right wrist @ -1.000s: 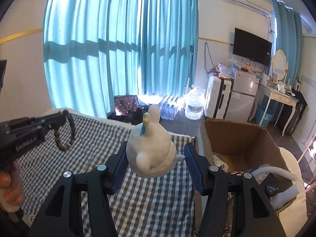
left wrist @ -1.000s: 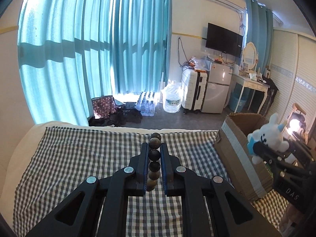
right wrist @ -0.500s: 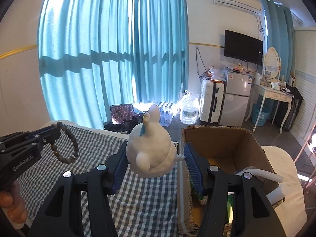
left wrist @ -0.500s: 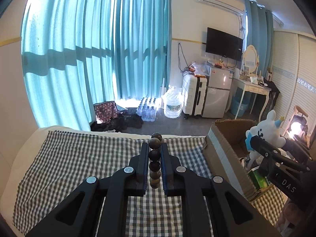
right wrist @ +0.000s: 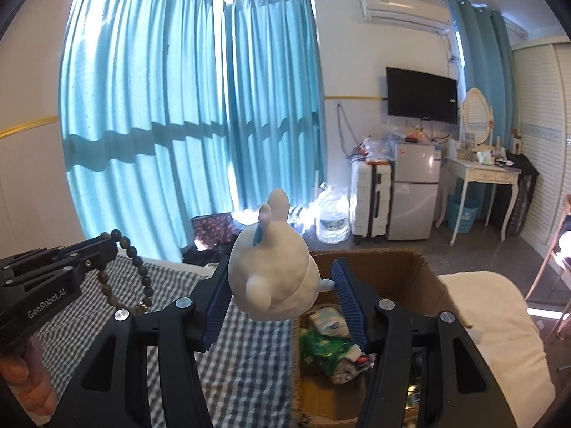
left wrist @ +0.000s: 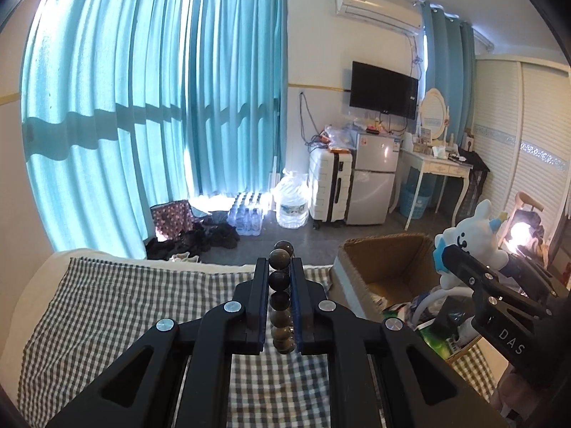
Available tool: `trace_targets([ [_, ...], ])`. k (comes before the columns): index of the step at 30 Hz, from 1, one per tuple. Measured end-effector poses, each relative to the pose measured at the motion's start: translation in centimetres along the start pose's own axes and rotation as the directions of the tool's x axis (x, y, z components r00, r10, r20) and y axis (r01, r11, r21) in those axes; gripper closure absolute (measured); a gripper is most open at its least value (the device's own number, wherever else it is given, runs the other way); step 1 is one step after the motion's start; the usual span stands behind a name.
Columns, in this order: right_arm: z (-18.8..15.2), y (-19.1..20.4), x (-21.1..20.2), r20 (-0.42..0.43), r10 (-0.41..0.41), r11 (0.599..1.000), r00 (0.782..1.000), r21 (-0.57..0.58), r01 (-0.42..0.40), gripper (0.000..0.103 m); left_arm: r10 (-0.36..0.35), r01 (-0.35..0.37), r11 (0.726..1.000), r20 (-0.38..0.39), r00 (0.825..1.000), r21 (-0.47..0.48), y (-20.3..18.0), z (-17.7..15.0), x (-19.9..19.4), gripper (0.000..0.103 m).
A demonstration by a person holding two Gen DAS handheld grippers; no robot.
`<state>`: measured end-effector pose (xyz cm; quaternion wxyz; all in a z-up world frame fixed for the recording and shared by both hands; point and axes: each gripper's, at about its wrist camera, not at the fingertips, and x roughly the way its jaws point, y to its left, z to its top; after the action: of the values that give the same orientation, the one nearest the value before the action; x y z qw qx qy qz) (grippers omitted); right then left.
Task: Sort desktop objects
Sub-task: 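Carry white figurine with right tool while left tool carries bead bracelet over box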
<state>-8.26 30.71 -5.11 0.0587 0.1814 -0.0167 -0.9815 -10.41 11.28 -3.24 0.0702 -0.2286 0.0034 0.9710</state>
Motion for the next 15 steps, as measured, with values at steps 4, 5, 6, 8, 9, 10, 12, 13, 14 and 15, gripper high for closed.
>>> trace_targets([
  [4,0.4,-2.5,-0.6,0.010,-0.055,0.998,0.998,0.010,0.055,0.047,-0.037,0.037,0.999,-0.015,0.999,0.018,-2.2,0.4,0.9,0.092],
  [5,0.5,-3.2,-0.6,0.010,-0.066,0.998,0.998,0.017,0.066,0.047,-0.046,0.047,0.999,-0.019,0.999,0.025,-2.8,0.5,1.2,0.092],
  [6,0.6,-3.9,-0.6,0.008,-0.077,0.997,0.997,0.024,0.076,0.047,-0.056,0.057,0.998,-0.021,0.998,0.036,-3.4,0.7,1.6,0.092],
  [8,0.6,-5.4,-0.6,0.008,-0.092,0.995,0.996,0.037,0.092,0.047,-0.068,0.069,0.996,-0.020,0.997,0.061,-4.7,1.1,2.1,0.092],
  [9,0.6,-6.1,-0.6,0.006,-0.096,0.994,0.995,0.048,0.096,0.047,-0.074,0.075,0.995,-0.018,0.997,0.068,-5.2,1.4,2.4,0.092],
  [10,0.4,-6.8,-0.4,-0.002,-0.098,0.994,0.995,0.055,0.098,0.047,-0.085,0.086,0.994,-0.019,0.996,0.069,-5.8,1.7,2.7,0.092],
  [12,0.1,-7.9,0.1,-0.019,-0.110,0.992,0.994,0.059,0.111,0.047,-0.102,0.104,0.992,-0.023,0.994,0.072,-6.8,2.1,3.5,0.092],
  [13,0.0,-8.4,0.2,-0.024,-0.123,0.990,0.992,0.060,0.124,0.047,-0.110,0.112,0.991,-0.027,0.994,0.075,-7.3,2.2,3.8,0.092],
  [14,-0.2,-9.0,0.4,-0.032,-0.137,0.988,0.990,0.063,0.138,0.047,-0.121,0.124,0.989,-0.035,0.992,0.078,-7.9,2.3,4.3,0.092],
  [15,-0.3,-9.6,0.7,-0.039,-0.144,0.987,0.989,0.065,0.146,0.047,-0.131,0.134,0.987,-0.041,0.990,0.083,-8.6,2.4,4.8,0.092],
])
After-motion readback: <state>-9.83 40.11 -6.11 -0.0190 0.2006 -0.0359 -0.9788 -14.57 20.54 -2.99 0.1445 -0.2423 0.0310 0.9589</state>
